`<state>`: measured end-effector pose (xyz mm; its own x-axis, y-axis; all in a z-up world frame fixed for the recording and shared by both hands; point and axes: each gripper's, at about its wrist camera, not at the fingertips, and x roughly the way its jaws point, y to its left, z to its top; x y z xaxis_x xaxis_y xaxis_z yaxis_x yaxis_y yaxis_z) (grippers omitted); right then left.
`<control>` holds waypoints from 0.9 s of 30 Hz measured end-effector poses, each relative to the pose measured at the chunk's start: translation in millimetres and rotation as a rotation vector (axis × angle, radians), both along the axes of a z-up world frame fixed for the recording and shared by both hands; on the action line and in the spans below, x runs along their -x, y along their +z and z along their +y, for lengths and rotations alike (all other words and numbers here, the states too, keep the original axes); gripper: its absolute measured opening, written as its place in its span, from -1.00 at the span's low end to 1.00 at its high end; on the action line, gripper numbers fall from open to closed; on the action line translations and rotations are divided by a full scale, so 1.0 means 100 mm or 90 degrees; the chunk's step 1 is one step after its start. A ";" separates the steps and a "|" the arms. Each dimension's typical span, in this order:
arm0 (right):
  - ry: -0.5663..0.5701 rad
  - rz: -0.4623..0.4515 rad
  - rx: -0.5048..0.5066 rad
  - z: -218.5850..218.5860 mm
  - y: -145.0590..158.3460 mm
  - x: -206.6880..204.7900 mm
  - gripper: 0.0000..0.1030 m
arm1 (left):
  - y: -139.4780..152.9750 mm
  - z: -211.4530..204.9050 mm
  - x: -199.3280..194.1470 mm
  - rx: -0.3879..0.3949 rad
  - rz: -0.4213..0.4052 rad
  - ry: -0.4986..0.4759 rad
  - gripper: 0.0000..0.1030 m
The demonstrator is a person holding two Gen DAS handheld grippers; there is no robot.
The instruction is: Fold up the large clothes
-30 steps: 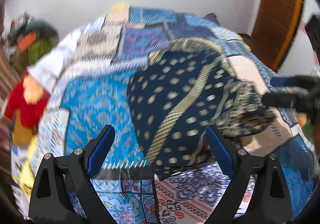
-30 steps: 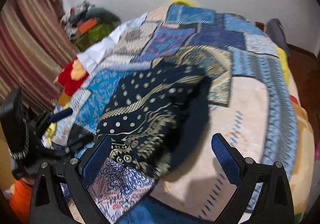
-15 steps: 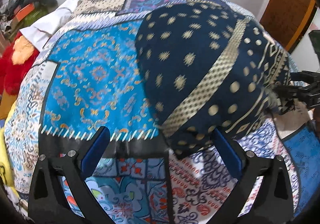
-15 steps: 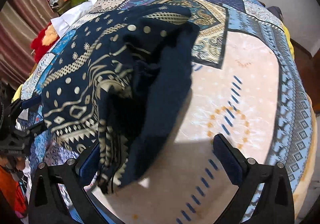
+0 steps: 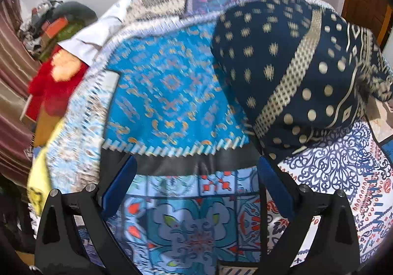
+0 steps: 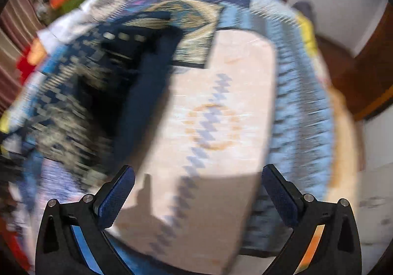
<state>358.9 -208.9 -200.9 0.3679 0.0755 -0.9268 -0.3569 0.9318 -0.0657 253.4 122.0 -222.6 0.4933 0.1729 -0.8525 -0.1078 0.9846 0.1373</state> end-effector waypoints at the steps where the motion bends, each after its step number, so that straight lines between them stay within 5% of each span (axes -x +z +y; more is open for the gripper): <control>1: 0.011 -0.008 0.011 -0.02 0.03 0.02 0.99 | 0.05 0.02 0.00 -0.004 -0.010 0.000 0.95; 8: 0.042 -0.065 -0.043 -0.02 0.46 0.07 0.99 | 0.52 0.14 -0.18 0.032 -0.080 0.023 0.95; 14: 0.044 -0.053 -0.179 0.32 0.71 -0.16 0.99 | 0.71 0.21 -0.56 0.147 -0.103 0.025 0.98; 17: 0.057 0.001 -0.236 0.52 0.61 -0.31 0.99 | 0.58 0.17 -0.80 0.225 -0.064 0.004 0.98; 22: 0.068 0.081 -0.240 0.77 0.19 -0.61 0.99 | 0.16 0.11 -1.13 0.347 0.018 -0.013 0.98; 27: 0.039 0.159 -0.280 0.87 -0.24 -0.86 0.99 | -0.17 0.20 -1.33 0.499 0.043 0.008 0.98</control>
